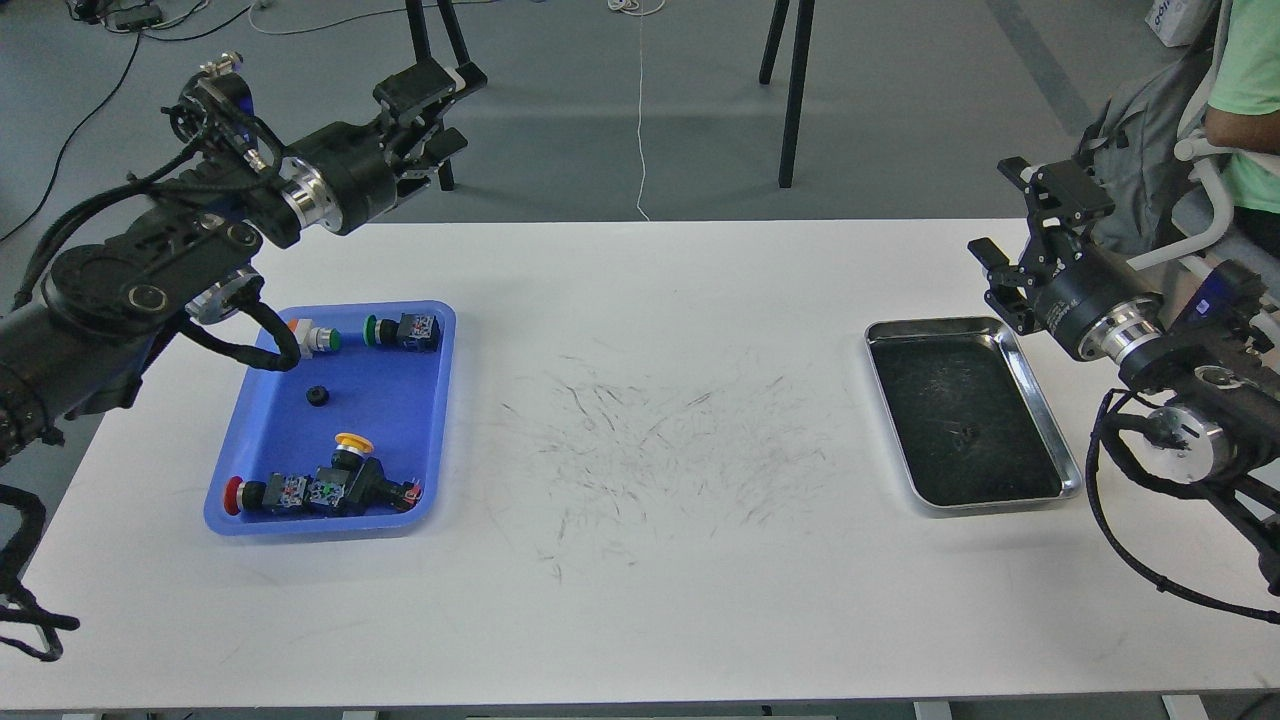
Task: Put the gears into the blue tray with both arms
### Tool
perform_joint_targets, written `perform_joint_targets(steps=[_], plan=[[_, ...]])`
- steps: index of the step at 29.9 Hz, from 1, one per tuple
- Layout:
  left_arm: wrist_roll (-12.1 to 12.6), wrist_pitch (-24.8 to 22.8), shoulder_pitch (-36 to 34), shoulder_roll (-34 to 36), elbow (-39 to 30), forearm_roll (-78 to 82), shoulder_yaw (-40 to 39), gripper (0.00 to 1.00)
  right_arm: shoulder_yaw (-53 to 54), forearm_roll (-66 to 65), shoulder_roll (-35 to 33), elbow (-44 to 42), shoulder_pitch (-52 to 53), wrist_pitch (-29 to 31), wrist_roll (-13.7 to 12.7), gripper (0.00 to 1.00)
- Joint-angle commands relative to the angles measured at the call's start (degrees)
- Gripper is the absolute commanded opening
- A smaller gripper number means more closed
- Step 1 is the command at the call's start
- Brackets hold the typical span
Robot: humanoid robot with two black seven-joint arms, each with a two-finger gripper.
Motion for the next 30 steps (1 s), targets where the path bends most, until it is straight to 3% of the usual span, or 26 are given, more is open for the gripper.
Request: perform_joint_targets(steps=[1,11,16,23,30], plan=[[-0.01,-2.47,-0.08,-3.13,0.89,-1.44,0.00,0.99,-4.00,0.02,-3.83,2.82,2.11,0.08,-1.39,0.95],[-0.01,-2.64,0.89,-9.47,4.06,-9.70,0.26,0.99,-13.40,-4.54,-11.66,6.70,7.39,2.89,-2.36,0.96],[-0.01,-6.16,1.33,-8.76,3.44,-14.19,-0.44,1.00,-17.10,-12.10,-13.33,7.31,7.83,5.61,-5.08,0.96],[-0.01,-5.19,1.68,-9.64,3.88,-16.92,-0.97,1.00,-21.49,-27.99,-15.70,7.31,9.85,8.52,-8.95,0.96],[-0.01,-4.40,1.94,-10.87,4.76,-16.92,-0.97,1.00,-27.56,-41.02,-16.58,7.14,14.77,11.94,-9.04,0.96]])
